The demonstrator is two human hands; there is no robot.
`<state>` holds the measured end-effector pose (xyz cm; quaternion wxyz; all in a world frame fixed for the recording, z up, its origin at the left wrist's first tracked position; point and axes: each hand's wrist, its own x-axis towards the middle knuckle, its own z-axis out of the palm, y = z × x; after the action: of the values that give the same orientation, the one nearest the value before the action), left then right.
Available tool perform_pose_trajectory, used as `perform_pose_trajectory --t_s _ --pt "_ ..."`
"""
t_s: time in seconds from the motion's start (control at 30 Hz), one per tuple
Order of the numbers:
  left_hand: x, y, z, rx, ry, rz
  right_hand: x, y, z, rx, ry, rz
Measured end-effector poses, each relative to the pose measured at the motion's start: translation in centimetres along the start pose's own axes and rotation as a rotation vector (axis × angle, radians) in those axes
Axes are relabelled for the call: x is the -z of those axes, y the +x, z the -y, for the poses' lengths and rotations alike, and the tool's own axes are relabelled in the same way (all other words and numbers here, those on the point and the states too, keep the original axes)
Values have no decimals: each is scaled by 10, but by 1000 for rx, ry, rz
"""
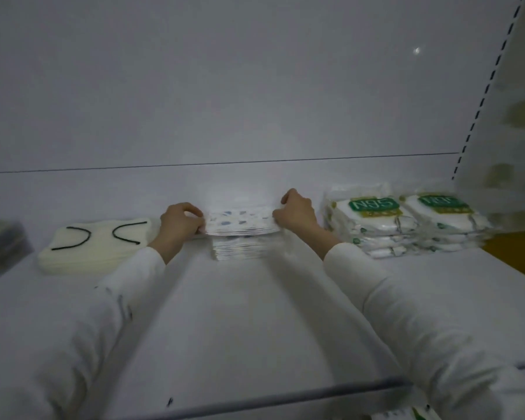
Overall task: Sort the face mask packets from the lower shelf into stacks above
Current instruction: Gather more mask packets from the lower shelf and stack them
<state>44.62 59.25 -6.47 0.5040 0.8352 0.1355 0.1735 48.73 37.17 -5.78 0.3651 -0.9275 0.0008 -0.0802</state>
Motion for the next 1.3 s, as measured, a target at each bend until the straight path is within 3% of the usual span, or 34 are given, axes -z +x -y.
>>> perform_pose_trajectory --t_s 0.17,0.47,0.63,0.8,1.07,1.3 --pt "-12 3 2 -20 163 86 -7 6 -10 23 -188 28" --pt "-18 3 0 -83 331 116 -10 7 -19 97 -297 58" --pt "-8 -4 -11 -302 429 2 6 1 -10 240 -295 -53" --pt "3 -20 -29 -482 532 67 23 -19 1 402 -348 -67" --pt "6 -84 -51 -549 488 121 59 -75 0 510 -377 -95" --pt "-9 -169 -52 -493 436 90 89 -144 -30 587 -360 -150"
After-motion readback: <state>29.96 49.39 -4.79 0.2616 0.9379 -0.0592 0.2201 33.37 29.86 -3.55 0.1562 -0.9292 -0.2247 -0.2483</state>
